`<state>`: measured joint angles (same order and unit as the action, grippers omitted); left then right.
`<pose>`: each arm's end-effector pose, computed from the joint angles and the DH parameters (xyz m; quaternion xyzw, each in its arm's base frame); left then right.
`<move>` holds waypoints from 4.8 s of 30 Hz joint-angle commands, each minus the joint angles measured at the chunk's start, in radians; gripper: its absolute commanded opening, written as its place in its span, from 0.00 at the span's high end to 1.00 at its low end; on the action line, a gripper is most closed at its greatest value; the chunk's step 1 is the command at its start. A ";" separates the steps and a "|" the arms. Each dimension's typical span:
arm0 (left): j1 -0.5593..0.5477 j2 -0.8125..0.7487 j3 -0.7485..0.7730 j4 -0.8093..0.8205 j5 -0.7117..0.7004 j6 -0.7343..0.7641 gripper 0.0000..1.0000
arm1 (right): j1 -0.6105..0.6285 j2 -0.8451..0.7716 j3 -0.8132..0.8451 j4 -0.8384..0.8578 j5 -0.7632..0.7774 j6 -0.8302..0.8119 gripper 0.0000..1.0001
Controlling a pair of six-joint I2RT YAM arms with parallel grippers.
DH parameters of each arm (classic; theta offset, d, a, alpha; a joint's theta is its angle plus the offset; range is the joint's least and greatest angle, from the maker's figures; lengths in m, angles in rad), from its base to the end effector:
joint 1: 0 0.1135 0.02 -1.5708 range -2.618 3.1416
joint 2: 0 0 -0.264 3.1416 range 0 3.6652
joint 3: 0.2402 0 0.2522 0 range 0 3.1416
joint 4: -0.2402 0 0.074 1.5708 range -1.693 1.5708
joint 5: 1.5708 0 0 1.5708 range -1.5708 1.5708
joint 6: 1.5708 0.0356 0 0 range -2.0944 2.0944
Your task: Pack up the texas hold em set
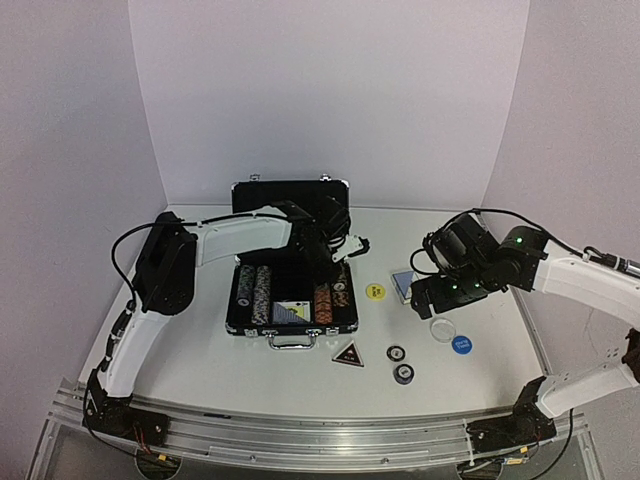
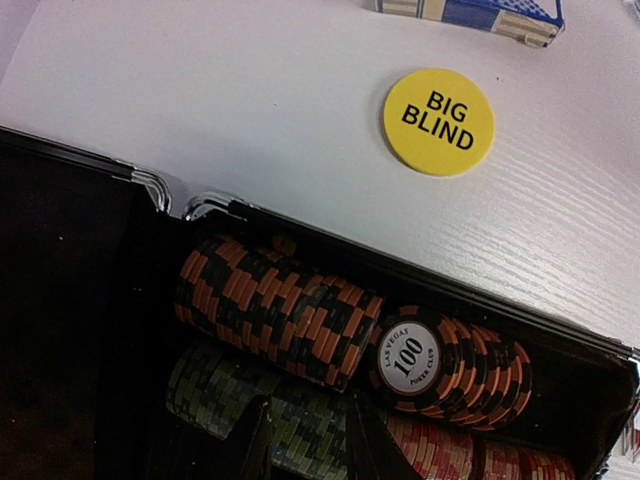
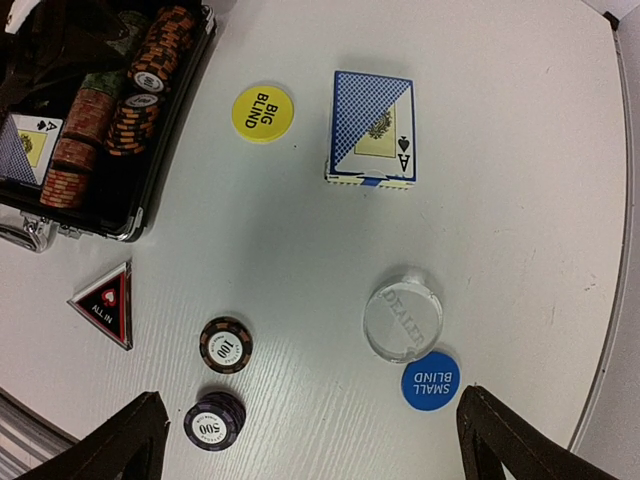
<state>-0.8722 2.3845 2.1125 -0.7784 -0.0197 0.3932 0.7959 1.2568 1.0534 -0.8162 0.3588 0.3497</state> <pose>0.3340 -0.3966 0.1917 0.5694 0.7807 -0.0518 0.2522 0.1815 0.1675 0.2824 -0.1621 0.9341 0.0008 0.3181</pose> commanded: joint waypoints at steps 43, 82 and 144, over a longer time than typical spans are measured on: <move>-0.083 -0.044 -0.132 0.120 -0.186 -0.010 0.00 | -0.005 0.027 -0.011 0.046 -0.071 -0.080 0.02; -0.027 -0.215 -0.083 0.148 0.071 -0.050 0.00 | -0.011 0.090 0.020 0.051 -0.201 0.068 0.02; -0.091 -1.044 -1.151 0.378 -0.382 -0.978 0.00 | 0.089 0.660 0.035 0.058 -0.200 0.297 0.54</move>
<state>-0.9623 1.3685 0.9646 -0.4107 -0.3794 -0.5770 0.8758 1.8656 1.1360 -0.7477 0.1547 0.6297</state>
